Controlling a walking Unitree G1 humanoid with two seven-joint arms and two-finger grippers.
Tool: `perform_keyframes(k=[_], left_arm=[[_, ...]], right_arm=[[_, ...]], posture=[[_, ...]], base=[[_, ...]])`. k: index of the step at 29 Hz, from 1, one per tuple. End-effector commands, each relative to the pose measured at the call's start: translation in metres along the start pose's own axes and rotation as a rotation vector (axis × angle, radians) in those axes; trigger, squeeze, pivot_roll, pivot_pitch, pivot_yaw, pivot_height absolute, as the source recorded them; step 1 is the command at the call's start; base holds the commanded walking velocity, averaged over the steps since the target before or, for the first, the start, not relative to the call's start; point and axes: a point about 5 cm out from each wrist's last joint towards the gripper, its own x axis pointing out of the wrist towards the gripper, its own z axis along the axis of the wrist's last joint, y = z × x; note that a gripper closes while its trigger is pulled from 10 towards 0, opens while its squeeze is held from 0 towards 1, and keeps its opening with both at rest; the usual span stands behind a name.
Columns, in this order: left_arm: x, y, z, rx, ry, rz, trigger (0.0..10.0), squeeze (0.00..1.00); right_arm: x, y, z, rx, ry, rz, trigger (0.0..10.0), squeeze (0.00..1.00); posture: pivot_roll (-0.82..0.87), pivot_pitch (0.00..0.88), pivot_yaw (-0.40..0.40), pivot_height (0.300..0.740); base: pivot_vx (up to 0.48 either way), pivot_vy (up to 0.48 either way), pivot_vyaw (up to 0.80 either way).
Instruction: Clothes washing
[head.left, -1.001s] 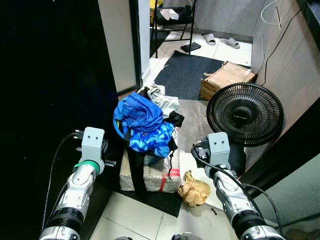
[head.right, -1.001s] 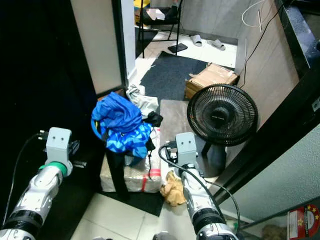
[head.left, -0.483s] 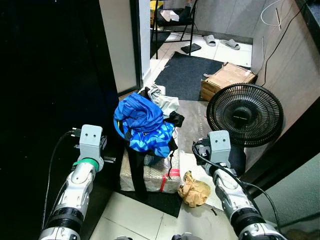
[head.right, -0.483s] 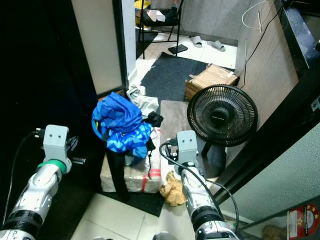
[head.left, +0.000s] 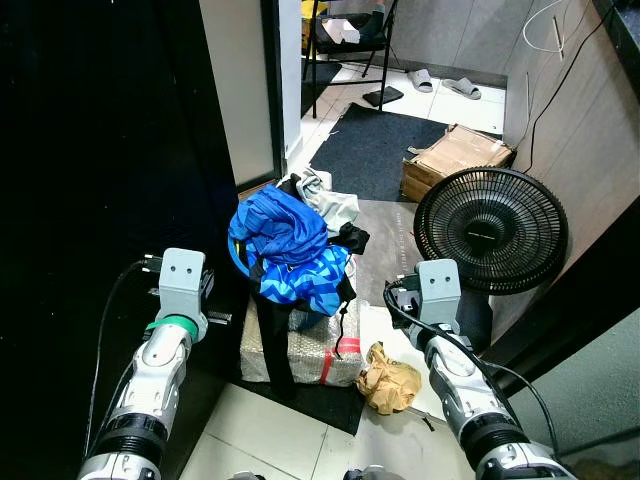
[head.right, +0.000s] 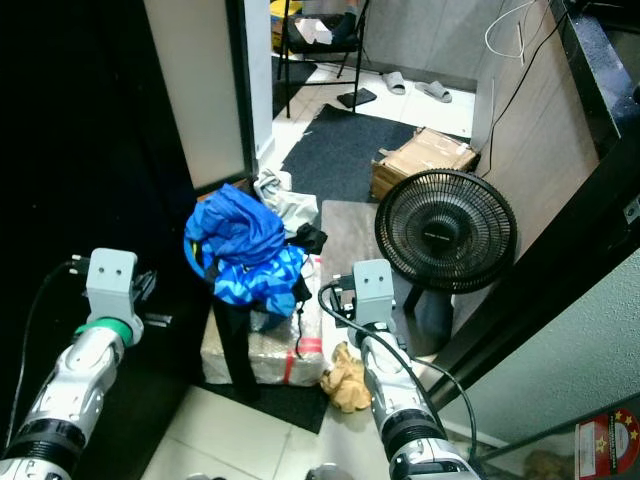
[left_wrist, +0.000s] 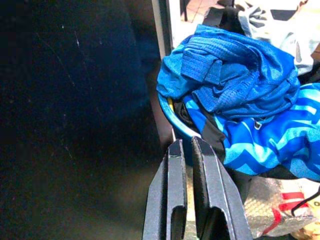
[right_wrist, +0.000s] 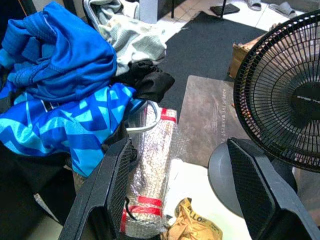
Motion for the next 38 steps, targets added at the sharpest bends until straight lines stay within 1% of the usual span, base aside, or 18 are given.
perform_keyframes(k=[1, 13, 21, 27, 28, 35, 38], left_arm=[[0.000, 0.002, -0.003, -0.009, 0.009, 0.010, 10.0, 0.00], [-0.004, 0.008, -0.006, -0.002, 0.012, 0.038, 10.0, 0.00], [-0.002, 0.008, -0.004, -0.001, 0.010, 0.037, 10.0, 0.00], [-0.002, 0.008, -0.002, -0.001, 0.002, 0.039, 10.0, 0.00], [-0.004, 0.010, -0.003, 0.002, 0.007, 0.042, 10.0, 0.00], [-0.006, 0.012, -0.004, 0.002, 0.011, 0.046, 10.0, 0.00], [-0.005, 0.010, -0.001, 0.011, 0.005, 0.036, 10.0, 0.00]], right_arm=[[0.001, -0.001, 0.000, 0.005, 0.006, -0.001, 10.0, 0.00], [0.002, 0.003, 0.000, 0.002, 0.007, 0.020, 10.0, 0.00], [0.004, 0.003, 0.002, 0.003, 0.004, 0.017, 10.0, 0.00], [0.004, -0.001, 0.002, -0.002, 0.004, 0.015, 10.0, 0.00], [0.004, -0.002, 0.002, 0.000, 0.004, 0.007, 10.0, 0.00], [0.003, -0.002, 0.002, 0.007, 0.002, 0.002, 10.0, 0.00], [0.002, -0.001, 0.001, 0.016, 0.004, -0.004, 10.0, 0.00]], posture=[[0.03, 0.004, 0.030, 0.740], [0.04, 0.004, 0.018, 0.740], [0.04, 0.008, 0.022, 0.740], [0.06, 0.032, 0.017, 0.740], [0.06, 0.037, 0.018, 0.740], [0.06, 0.056, 0.019, 0.740], [0.08, 0.077, 0.022, 0.740]], base=[[0.000, 0.000, 0.00], [0.000, 0.000, 0.00], [0.000, 0.000, 0.00], [0.000, 0.000, 0.00], [0.000, 0.000, 0.00], [0.000, 0.000, 0.00], [0.000, 0.000, 0.00]])
